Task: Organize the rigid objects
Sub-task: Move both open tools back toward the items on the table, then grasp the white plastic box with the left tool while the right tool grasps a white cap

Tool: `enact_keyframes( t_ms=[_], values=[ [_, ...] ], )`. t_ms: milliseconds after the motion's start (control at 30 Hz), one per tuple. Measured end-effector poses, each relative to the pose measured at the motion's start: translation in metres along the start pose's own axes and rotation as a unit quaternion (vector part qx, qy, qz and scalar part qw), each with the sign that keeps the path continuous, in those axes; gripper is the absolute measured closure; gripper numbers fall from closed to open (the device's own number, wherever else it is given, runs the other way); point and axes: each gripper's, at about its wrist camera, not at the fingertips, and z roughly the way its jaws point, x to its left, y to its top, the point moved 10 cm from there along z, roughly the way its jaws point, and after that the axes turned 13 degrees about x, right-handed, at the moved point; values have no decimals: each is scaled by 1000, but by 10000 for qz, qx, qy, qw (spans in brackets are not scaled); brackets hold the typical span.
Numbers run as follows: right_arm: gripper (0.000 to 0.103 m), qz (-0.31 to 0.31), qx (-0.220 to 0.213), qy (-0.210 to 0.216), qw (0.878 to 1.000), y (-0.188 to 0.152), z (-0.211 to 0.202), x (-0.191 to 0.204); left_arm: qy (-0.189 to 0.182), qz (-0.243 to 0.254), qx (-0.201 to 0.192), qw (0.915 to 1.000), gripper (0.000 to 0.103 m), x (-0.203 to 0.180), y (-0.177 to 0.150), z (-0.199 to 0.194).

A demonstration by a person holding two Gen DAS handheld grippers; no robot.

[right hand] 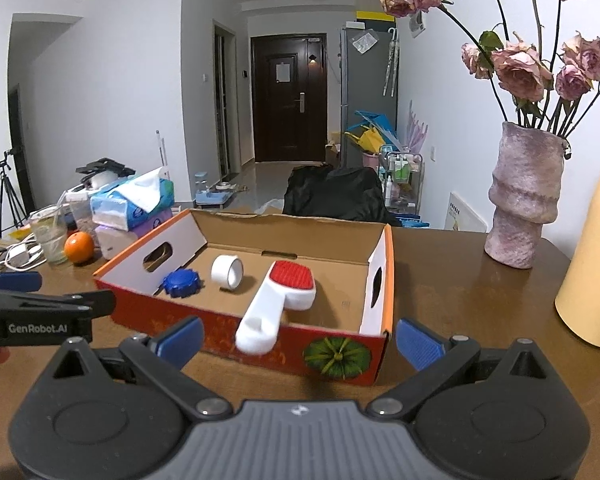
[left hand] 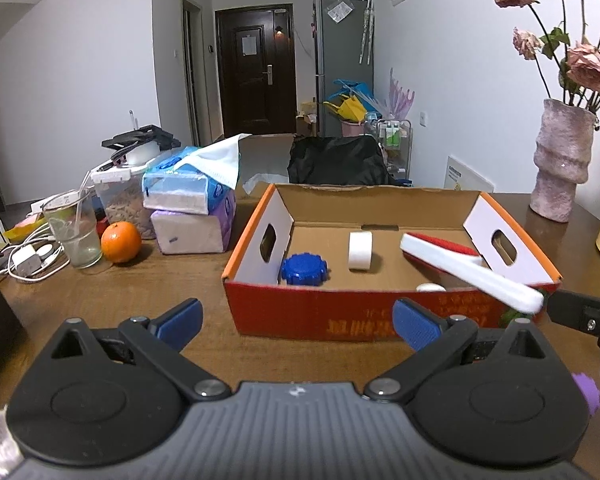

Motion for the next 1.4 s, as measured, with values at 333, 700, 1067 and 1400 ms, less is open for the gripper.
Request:
enact_keyframes(
  t_ms=[333,700,1067,1400],
  values=[
    [0,-61,5,79,9999,-33,-31,8,-41,90,-17,9999,0,-4,-30,-30],
    [0,-15,206,-2,9998,-75,-53,6,-72,160,57,9998,0,-4,-65,-57],
    [0,119,446,-225,9987,-122,-72,-8,26,123,80,9999,0,13,-93,-83],
    [0,241,947,-233,9949,-168,-55,-19,65,84,111,9999,0,28,-110,-94]
  ],
)
